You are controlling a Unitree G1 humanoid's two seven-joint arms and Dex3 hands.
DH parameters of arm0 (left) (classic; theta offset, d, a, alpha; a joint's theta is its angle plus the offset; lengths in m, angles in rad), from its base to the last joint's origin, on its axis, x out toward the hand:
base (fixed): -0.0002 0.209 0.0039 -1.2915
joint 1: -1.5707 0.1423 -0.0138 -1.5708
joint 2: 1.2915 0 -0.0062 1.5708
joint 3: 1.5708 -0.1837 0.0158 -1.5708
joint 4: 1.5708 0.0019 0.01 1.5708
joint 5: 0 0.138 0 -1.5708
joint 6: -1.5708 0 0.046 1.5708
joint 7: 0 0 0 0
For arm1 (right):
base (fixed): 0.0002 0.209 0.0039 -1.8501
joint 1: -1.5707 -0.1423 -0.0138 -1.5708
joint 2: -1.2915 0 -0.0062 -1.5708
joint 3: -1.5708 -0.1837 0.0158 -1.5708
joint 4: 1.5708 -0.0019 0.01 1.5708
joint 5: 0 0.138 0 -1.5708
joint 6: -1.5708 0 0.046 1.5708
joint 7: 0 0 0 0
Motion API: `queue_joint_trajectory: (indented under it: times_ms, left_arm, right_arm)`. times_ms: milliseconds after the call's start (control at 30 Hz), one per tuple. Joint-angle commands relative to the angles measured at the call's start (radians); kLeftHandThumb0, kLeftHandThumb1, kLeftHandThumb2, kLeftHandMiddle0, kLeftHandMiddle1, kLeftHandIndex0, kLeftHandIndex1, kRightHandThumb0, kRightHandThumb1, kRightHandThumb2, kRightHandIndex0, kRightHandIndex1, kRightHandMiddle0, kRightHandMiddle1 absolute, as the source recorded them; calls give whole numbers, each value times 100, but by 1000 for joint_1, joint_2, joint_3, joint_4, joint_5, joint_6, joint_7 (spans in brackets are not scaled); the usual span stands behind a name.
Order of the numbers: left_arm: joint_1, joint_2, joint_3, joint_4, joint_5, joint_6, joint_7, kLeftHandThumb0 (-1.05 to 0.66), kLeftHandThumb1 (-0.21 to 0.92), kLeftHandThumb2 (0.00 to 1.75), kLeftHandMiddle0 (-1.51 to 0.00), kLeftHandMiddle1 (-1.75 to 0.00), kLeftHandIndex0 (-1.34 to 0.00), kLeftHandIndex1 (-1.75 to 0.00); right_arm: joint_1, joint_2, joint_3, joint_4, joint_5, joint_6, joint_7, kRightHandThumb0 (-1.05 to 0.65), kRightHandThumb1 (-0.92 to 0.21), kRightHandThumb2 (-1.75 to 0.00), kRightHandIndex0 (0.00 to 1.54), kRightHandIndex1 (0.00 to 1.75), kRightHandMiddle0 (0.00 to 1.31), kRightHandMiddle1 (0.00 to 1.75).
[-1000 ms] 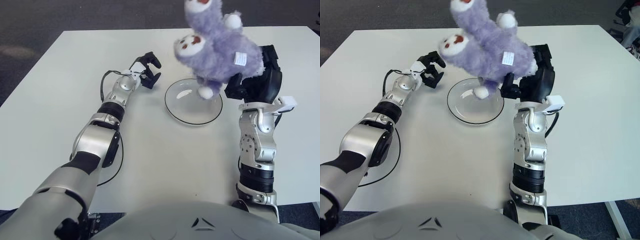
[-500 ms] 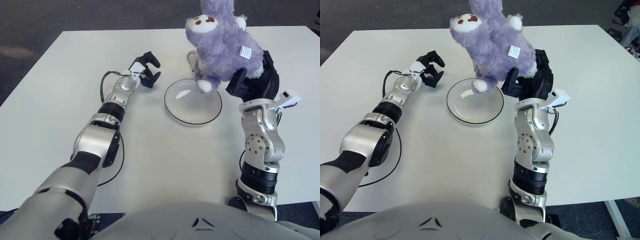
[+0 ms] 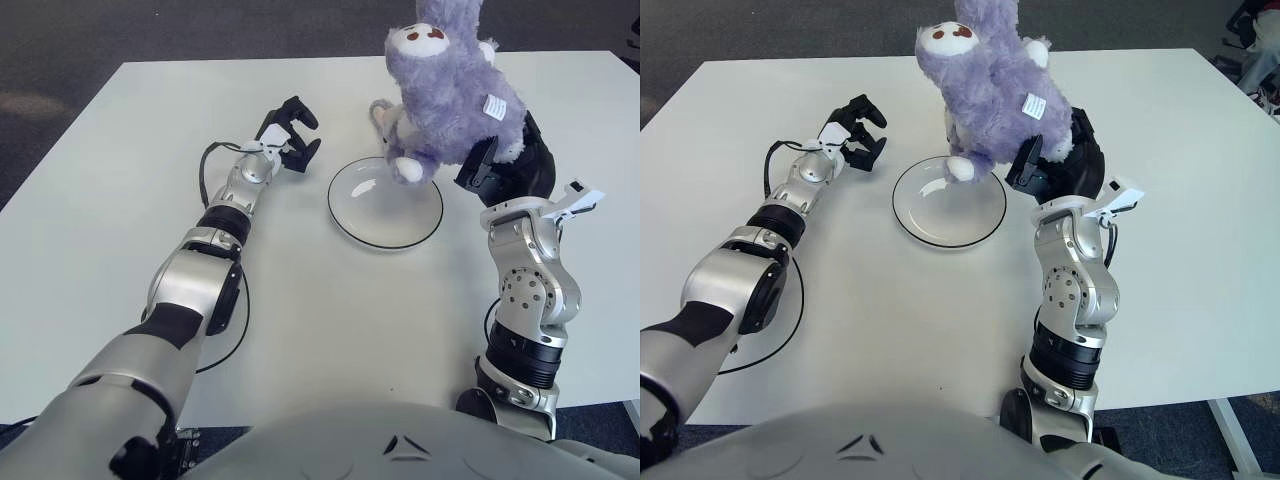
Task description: Put the doll into the plate.
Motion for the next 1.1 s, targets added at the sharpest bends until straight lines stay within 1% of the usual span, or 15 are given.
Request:
queue_joint_trajectory:
  times_ms: [0, 267, 400, 567, 667, 800, 900, 1067]
  left_arm:
    - [6, 7, -4, 23, 13, -19, 24, 0, 26, 129, -80, -142, -45, -175]
    - [6, 7, -18, 44, 37, -38, 68, 0, 32, 124, -73, -151, -38, -175]
    - [8, 6, -23, 49, 44, -48, 80, 0, 35, 123, -69, -155, -35, -175]
    - [12, 9, -38, 54, 67, -66, 98, 0, 40, 119, -64, -160, -30, -175]
    - [13, 11, -45, 56, 77, -77, 107, 0, 42, 118, -63, -161, -29, -175]
    - [15, 14, -56, 57, 87, -92, 115, 0, 43, 116, -61, -162, -28, -175]
    - [16, 16, -61, 58, 94, -99, 117, 0, 45, 113, -61, -159, -27, -175]
    - [17, 15, -68, 59, 105, -102, 123, 0, 48, 108, -61, -155, -25, -175]
  right_arm:
    - [-32, 0, -14, -17, 47, 19, -8, 0, 6, -174, 91, 175, 67, 172]
    - [-43, -3, -40, -15, 116, 41, -11, 0, 0, -168, 86, 175, 60, 174]
    - [-46, 1, -39, -23, 126, 62, -41, 0, -4, -164, 83, 175, 57, 175]
    - [-55, -7, -25, -43, 87, 134, -127, 0, -12, -154, 78, 171, 52, 175]
    - [-56, -10, -16, -51, 61, 165, -162, 0, -14, -151, 77, 170, 50, 175]
    - [-54, -19, -4, -51, 21, 201, -194, 0, -17, -148, 76, 168, 48, 175]
    - [-56, -26, 2, -51, -4, 232, -211, 0, -18, -146, 75, 167, 47, 175]
    - [-68, -17, -4, -42, -32, 274, -236, 0, -20, -144, 74, 166, 46, 175]
